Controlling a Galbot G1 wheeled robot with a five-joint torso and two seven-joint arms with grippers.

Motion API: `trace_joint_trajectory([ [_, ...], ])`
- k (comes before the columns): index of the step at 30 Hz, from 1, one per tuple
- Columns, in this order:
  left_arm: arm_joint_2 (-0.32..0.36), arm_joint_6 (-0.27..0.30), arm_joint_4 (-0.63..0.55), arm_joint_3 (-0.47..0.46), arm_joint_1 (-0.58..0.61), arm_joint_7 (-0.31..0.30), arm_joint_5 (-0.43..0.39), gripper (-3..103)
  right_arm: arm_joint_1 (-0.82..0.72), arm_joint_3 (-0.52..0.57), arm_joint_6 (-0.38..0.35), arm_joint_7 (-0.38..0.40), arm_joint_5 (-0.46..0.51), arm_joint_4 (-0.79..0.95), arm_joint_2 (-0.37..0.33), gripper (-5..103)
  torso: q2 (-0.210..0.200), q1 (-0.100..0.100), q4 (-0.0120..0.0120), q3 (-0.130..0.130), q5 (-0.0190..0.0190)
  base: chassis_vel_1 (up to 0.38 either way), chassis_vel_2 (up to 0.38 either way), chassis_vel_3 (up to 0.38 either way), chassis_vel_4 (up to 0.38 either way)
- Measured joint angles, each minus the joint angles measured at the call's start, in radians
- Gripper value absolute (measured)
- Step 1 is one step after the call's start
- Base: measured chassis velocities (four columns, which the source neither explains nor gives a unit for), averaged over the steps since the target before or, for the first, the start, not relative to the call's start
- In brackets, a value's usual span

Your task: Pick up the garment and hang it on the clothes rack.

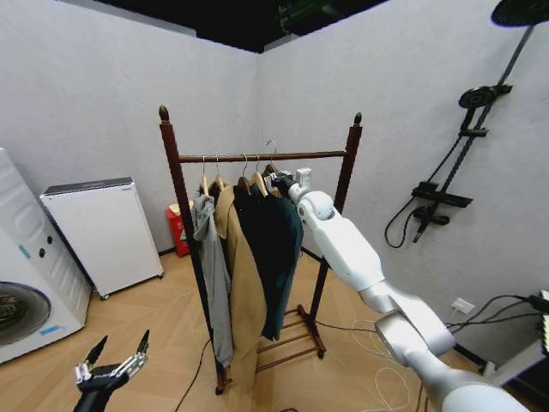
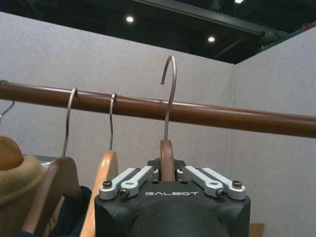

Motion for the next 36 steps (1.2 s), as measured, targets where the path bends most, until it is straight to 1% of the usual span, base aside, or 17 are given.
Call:
trace_joint_trajectory([
  [4, 0.0, 0.0, 0.0, 0.0, 0.0, 0.0, 0.0, 100, -0.002, 0.0, 0.017, -0.006, -0.01, -0.03, 0.009, 10, 0.0, 0.0, -0.0001, 0.0, 0.0, 0.0, 0.0, 0.0, 0.0],
  [6, 0.0, 0.0, 0.0, 0.0, 0.0, 0.0, 0.0, 100, 0.007, 0.0, 0.033, -0.007, -0.018, -0.066, 0.025, 10, 0.0, 0.0, 0.0003, 0.0, 0.0, 0.0, 0.0, 0.0, 0.0],
  [16, 0.0, 0.0, 0.0, 0.0, 0.0, 0.0, 0.0, 100, 0.042, -0.014, 0.032, -0.01, -0.021, -0.099, 0.046, 10, 0.0, 0.0, 0.0002, 0.0, -0.0001, 0.0, 0.0, 0.0, 0.0],
  [17, 0.0, 0.0, 0.0, 0.0, 0.0, 0.0, 0.0, 100, 0.059, -0.021, 0.032, -0.013, -0.027, -0.13, 0.055, 10, 0.0, 0.0, 0.0002, 0.0, -0.0001, 0.0, 0.0, 0.0, 0.0],
  [20, 0.0, 0.0, 0.0, 0.0, 0.0, 0.0, 0.0, 100, 0.065, -0.022, 0.032, -0.016, -0.031, -0.147, 0.06, 10, 0.0, 0.0, 0.0002, 0.0, -0.0001, 0.0, 0.0, 0.0, 0.0],
  [29, 0.0, 0.0, 0.0, 0.0, 0.0, 0.0, 0.0, 100, 0.066, -0.023, 0.037, -0.023, -0.041, -0.178, 0.076, 10, 0.0, 0.0, 0.0003, 0.0, -0.0001, 0.0, 0.0, 0.0, 0.0],
  [36, 0.0, 0.0, 0.0, 0.0, 0.0, 0.0, 0.0, 100, 0.044, -0.026, 0.052, -0.03, -0.068, -0.178, 0.076, 10, 0.0, 0.0, 0.0001, 0.0, -0.0001, 0.0, 0.0, 0.0, 0.0],
])
